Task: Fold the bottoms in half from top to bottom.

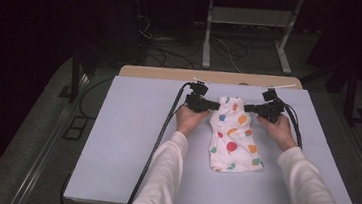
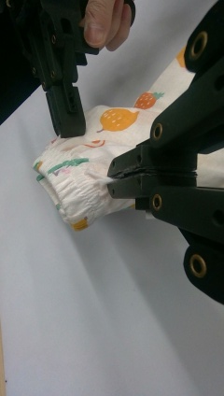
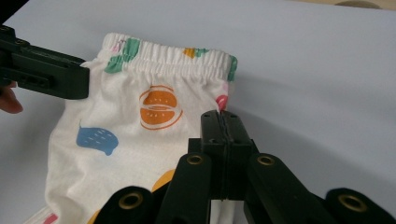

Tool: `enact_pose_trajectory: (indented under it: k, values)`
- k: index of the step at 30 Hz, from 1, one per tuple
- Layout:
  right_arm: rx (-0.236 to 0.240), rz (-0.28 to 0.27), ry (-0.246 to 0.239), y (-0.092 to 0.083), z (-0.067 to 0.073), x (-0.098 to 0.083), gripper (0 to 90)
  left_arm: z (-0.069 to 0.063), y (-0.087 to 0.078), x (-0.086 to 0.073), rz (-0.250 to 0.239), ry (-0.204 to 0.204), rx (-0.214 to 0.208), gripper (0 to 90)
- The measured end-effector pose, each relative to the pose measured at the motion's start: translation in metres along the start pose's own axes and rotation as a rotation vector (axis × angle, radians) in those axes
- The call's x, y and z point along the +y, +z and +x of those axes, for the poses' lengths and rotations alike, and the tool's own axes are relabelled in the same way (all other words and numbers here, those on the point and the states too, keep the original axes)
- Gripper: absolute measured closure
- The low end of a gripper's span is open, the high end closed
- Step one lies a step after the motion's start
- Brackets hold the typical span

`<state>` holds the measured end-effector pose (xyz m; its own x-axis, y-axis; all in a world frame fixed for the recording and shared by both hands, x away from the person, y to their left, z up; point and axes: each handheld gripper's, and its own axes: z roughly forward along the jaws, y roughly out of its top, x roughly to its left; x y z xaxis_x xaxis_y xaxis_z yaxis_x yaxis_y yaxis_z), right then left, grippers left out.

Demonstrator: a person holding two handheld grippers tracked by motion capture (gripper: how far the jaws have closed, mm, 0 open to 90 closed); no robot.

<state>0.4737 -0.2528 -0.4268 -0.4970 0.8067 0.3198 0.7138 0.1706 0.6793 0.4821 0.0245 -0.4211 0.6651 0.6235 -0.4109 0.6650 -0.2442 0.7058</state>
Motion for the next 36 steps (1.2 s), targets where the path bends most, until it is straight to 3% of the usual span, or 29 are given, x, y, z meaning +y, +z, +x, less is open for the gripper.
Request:
enact_pose_trajectory:
  k: [14, 20, 36]
  values:
    - [0.033, -0.054, -0.058, -0.019, 0.009, -0.012, 88.3, -0.01, -0.01, -0.012, -0.041, 0.06, -0.018, 88.4]
    - [0.044, -0.062, -0.043, -0.021, 0.008, -0.021, 88.1, -0.013, -0.013, -0.021, -0.078, 0.067, -0.049, 88.4]
    - [0.081, -0.075, -0.051, -0.029, 0.013, -0.033, 87.8, -0.023, -0.024, -0.033, -0.103, 0.084, -0.073, 88.4]
